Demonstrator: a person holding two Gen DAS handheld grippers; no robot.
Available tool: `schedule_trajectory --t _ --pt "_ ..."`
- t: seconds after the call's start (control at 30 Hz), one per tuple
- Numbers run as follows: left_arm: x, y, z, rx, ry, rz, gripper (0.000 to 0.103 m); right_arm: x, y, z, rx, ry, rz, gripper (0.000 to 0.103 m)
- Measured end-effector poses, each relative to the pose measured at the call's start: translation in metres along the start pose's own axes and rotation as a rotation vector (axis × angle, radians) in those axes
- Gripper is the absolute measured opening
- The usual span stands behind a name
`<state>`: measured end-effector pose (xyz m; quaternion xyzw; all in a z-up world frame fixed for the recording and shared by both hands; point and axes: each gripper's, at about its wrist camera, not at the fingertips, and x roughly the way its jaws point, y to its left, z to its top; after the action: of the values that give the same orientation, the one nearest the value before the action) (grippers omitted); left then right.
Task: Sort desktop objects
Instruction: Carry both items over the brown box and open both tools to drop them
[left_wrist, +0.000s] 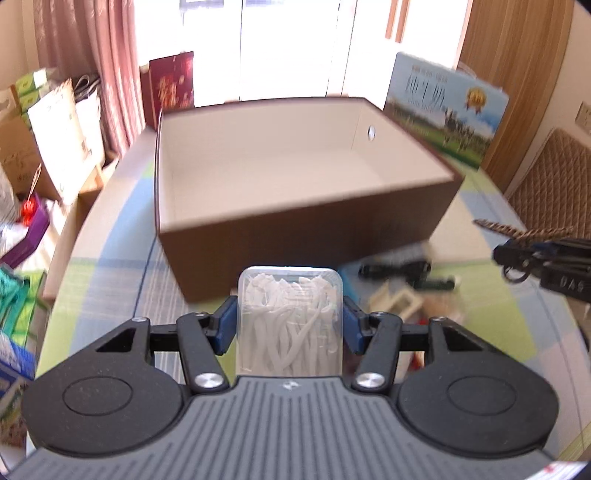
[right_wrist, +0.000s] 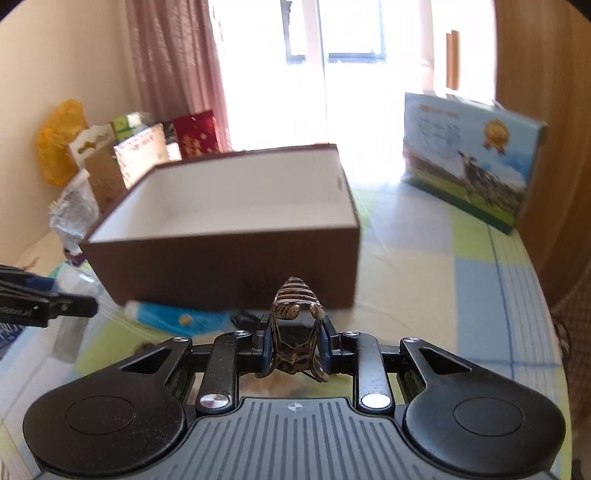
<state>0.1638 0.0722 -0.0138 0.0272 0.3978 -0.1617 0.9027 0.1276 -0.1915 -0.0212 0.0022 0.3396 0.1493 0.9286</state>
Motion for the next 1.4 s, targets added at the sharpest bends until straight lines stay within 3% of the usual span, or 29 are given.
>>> schedule_trajectory --t 0.27,0.43,0.73,0.93,1.17,1.4 --pt "0.020 -0.001 0.060 0.032 -0.056 -0.034 0.052 0.023 0.020 0.062 -0.056 -0.078 0.081 0.022" --pt "0.048 0.000 0.093 0.048 -0.057 -0.044 0.052 0.060 0.021 0.094 -0.078 -0.069 0.100 0.022" --pt "0.132 0.027 0.129 -0.020 0.076 -0.045 0.052 0.152 0.010 0.111 -0.114 0.093 0.083 0.022" --pt "0.177 0.019 0.126 -0.031 0.191 -0.041 0.051 0.187 0.006 0.112 -0.118 0.183 0.104 0.022" --pt "0.183 0.007 0.126 0.014 0.227 -0.053 0.052 0.208 0.010 0.109 -0.202 0.297 0.124 0.022" --pt "0.203 0.008 0.118 0.018 0.373 -0.086 0.054 0.229 0.015 0.103 -0.273 0.440 0.133 0.022"
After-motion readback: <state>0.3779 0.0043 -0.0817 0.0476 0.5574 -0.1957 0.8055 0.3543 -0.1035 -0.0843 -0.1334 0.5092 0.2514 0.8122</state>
